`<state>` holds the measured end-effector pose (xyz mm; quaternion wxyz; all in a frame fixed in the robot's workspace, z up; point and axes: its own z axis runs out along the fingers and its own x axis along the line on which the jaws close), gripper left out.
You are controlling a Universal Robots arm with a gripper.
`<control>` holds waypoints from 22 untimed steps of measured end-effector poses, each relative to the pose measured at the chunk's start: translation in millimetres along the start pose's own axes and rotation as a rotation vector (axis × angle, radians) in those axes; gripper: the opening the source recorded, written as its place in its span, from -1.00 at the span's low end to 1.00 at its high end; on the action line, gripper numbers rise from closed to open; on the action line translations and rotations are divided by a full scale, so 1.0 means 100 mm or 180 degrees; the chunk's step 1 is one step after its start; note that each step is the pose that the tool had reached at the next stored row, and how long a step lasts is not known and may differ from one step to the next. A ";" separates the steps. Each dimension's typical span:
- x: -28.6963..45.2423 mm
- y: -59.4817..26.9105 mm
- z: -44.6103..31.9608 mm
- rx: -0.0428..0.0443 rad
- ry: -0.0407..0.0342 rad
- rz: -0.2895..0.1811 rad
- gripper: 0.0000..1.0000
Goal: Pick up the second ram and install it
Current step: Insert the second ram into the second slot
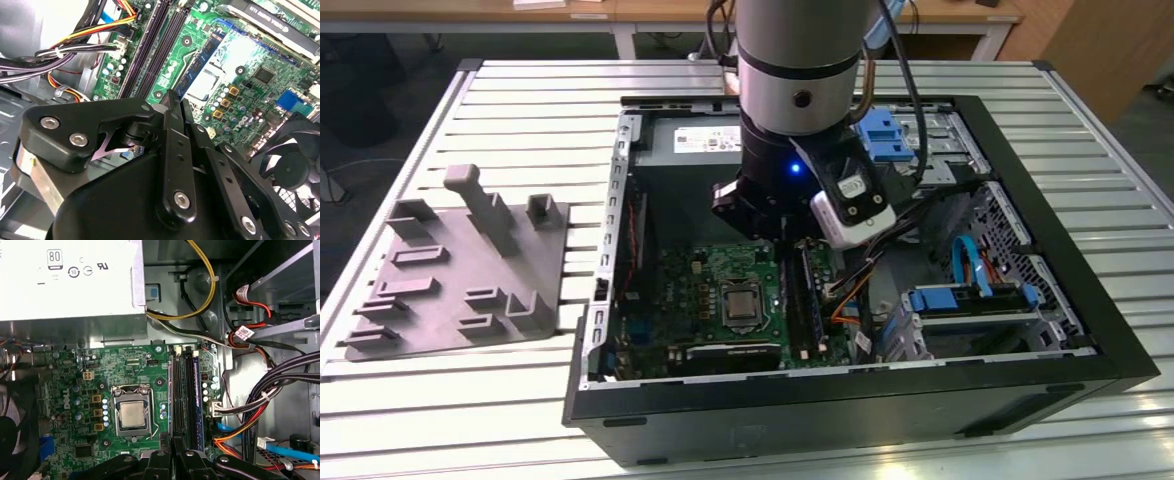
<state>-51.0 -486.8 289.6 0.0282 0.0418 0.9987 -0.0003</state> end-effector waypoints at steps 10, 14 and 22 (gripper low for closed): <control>-0.061 0.006 0.077 -0.0038 0.0004 -0.0066 -0.73; -0.093 0.009 0.113 -0.0036 0.0005 -0.0074 -0.73; -0.093 0.009 0.119 -0.0037 0.0005 -0.0074 -0.73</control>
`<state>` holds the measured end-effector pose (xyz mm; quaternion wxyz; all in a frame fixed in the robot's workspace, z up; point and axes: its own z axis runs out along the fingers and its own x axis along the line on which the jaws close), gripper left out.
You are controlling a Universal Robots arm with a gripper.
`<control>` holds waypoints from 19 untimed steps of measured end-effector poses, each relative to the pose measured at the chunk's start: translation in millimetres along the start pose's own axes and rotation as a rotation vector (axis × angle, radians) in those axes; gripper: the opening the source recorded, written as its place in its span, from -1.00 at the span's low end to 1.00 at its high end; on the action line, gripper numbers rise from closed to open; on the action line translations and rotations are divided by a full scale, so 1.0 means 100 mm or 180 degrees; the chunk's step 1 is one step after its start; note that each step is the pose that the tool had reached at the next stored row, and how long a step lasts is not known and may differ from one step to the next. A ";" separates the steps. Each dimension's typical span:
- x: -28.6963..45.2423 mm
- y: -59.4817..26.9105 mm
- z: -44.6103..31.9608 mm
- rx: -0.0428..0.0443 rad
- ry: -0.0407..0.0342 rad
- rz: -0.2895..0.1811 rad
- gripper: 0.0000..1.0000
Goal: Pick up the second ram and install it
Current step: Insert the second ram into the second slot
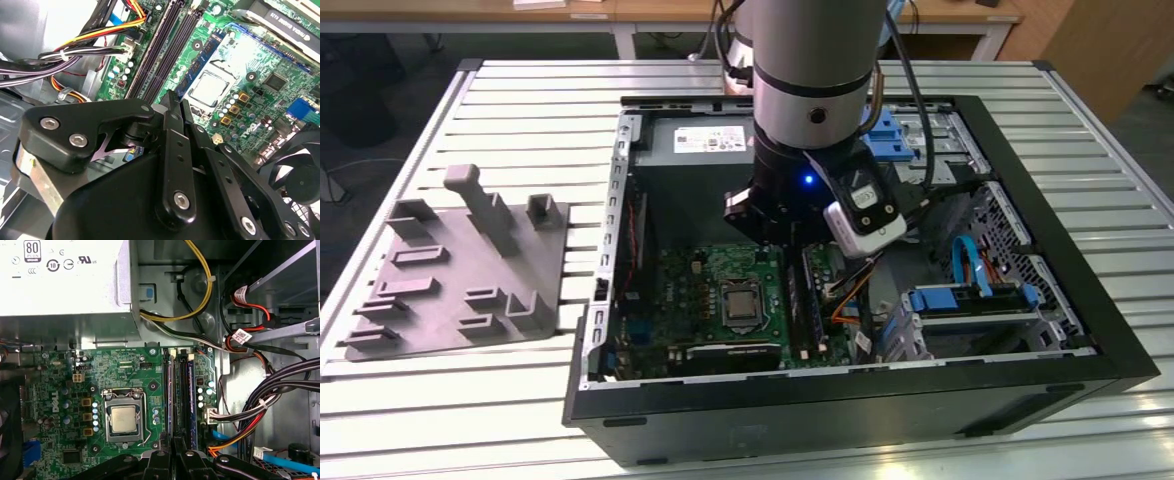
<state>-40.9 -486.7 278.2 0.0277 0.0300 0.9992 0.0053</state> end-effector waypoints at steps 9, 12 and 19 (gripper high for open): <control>0.002 0.000 0.042 0.0000 0.0000 0.0000 -0.73; 0.002 0.000 0.046 0.0000 0.0000 0.0000 -0.73; 0.004 -0.001 0.083 0.0000 0.0000 0.0000 -0.73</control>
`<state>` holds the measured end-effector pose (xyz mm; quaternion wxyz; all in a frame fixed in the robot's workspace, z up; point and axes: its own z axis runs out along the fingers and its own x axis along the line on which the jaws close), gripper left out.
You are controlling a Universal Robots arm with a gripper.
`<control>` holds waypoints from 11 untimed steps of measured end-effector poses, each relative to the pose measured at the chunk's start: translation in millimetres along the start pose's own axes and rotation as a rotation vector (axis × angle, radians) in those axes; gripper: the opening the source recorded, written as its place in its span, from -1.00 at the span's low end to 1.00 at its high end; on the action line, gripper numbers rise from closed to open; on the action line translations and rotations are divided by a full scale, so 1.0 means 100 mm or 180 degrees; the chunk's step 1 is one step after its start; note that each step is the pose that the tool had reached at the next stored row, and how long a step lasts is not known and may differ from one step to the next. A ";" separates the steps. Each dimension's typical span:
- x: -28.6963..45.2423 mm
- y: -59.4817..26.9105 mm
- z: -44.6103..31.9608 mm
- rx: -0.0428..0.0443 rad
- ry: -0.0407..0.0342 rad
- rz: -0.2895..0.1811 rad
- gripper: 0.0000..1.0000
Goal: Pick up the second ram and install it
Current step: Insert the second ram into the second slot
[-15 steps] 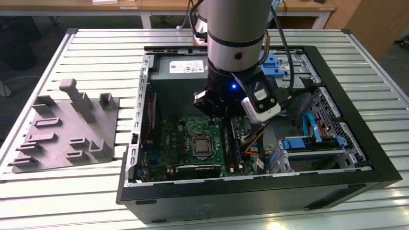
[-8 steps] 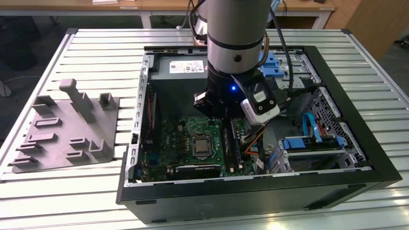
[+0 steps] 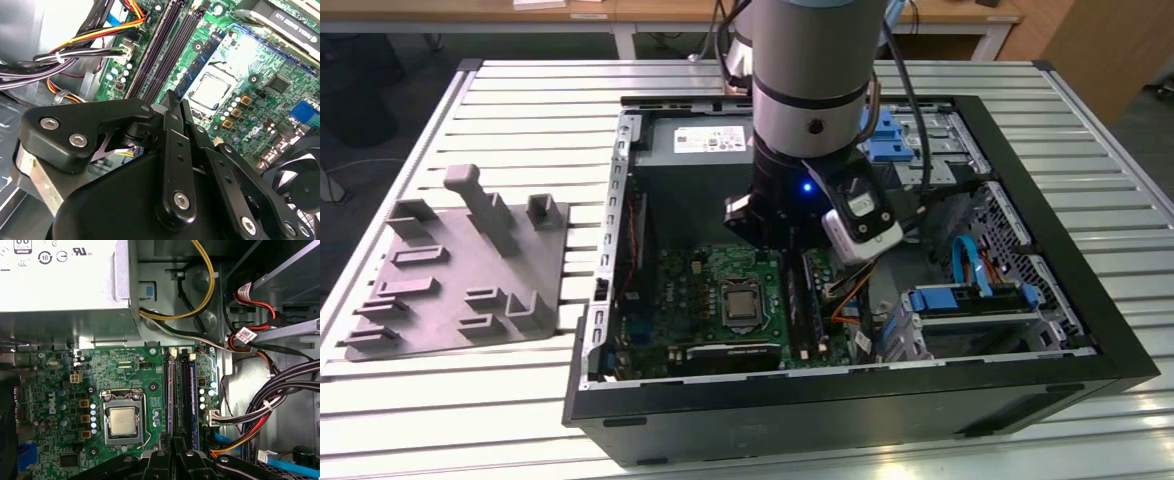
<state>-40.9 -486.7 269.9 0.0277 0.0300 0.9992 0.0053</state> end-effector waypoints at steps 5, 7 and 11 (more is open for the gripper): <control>0.001 0.000 0.026 0.0000 0.0000 0.0000 -0.73; 0.002 -0.001 0.042 0.0000 0.0000 0.0000 -0.73; 0.004 -0.001 0.080 0.0000 0.0000 0.0000 -0.73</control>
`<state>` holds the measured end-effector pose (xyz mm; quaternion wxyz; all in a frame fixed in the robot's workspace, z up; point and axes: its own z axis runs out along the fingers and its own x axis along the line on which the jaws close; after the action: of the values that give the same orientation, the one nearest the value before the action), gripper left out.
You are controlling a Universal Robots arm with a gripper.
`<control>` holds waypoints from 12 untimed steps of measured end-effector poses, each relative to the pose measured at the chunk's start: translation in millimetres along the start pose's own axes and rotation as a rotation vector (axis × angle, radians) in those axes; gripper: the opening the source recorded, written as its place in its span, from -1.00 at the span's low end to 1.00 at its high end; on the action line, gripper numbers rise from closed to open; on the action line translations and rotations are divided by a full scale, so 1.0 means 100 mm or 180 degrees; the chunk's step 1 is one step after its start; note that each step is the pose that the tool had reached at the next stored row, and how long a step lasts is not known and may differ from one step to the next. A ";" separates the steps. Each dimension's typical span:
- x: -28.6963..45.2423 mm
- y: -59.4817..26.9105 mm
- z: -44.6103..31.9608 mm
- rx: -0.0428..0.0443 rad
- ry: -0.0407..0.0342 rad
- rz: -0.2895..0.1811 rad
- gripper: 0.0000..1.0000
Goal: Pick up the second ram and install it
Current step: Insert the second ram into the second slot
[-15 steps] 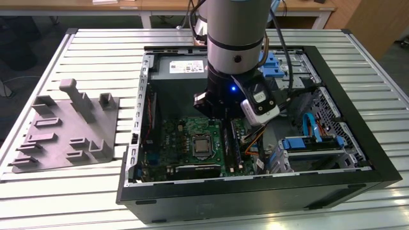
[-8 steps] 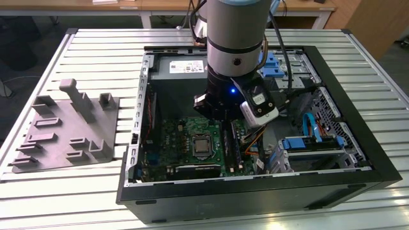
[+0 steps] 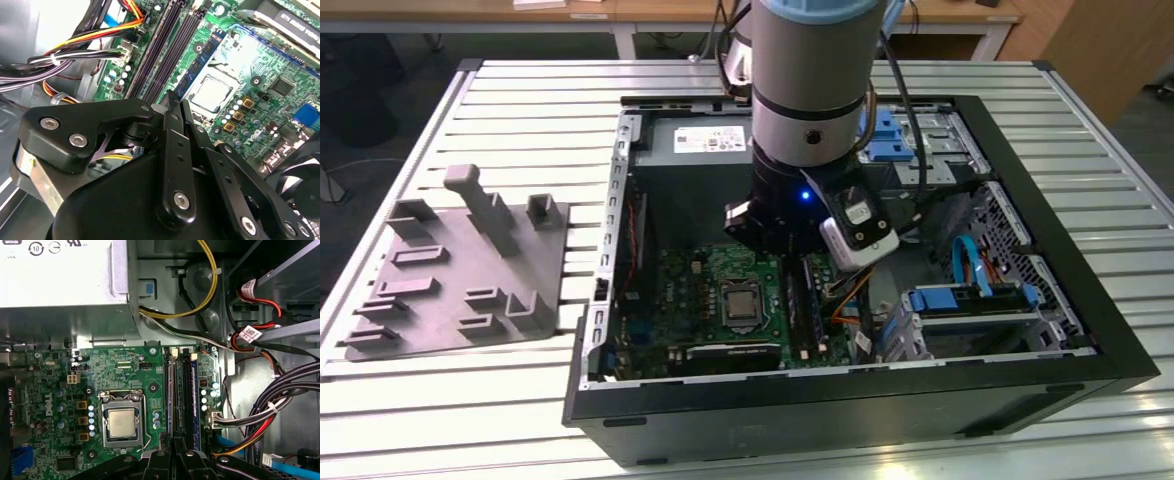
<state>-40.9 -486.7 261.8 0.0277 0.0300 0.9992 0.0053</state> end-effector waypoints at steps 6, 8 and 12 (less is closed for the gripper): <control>-0.022 0.001 0.060 0.0000 0.0000 -0.0002 -0.73; -0.039 0.002 0.076 0.0000 0.0000 -0.0014 -0.73; -0.049 0.002 0.096 0.0000 0.0000 -0.0033 -0.73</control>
<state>-35.4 -486.7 252.5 0.0276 0.0249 0.9993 0.0051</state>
